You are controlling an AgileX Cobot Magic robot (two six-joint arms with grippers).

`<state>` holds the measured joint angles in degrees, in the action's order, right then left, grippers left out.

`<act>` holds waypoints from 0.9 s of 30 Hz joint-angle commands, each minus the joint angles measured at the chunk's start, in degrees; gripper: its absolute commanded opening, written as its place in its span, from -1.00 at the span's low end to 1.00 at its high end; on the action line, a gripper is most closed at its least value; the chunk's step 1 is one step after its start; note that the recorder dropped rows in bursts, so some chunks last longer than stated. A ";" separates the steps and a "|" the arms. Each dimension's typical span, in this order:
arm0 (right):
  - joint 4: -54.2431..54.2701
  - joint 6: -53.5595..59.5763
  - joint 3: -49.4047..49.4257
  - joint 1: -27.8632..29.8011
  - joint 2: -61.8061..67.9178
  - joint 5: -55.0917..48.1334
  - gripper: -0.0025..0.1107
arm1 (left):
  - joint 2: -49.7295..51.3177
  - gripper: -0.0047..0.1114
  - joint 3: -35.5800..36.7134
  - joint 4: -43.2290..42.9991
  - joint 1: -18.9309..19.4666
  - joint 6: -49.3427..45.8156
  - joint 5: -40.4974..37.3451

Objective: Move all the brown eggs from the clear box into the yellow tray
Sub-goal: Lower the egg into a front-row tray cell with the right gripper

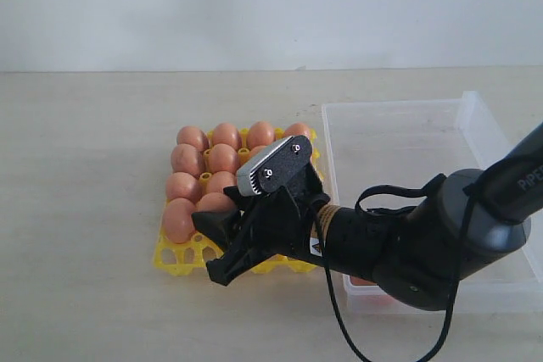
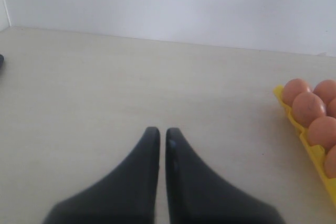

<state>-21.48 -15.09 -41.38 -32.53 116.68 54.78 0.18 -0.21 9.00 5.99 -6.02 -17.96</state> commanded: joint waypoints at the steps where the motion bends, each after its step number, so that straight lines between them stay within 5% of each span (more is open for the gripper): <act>1: 0.06 0.61 0.09 -0.01 -0.08 0.63 -0.65 | -0.18 -0.85 0.21 0.03 0.05 -0.23 -0.01; 27: -4.94 0.61 0.09 -0.01 -0.08 0.99 -0.60 | -0.18 -0.85 0.21 0.03 0.05 -0.23 -0.01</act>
<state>-26.33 -15.09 -41.38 -32.53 116.68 54.89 0.18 -0.21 9.00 5.99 -6.02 -17.96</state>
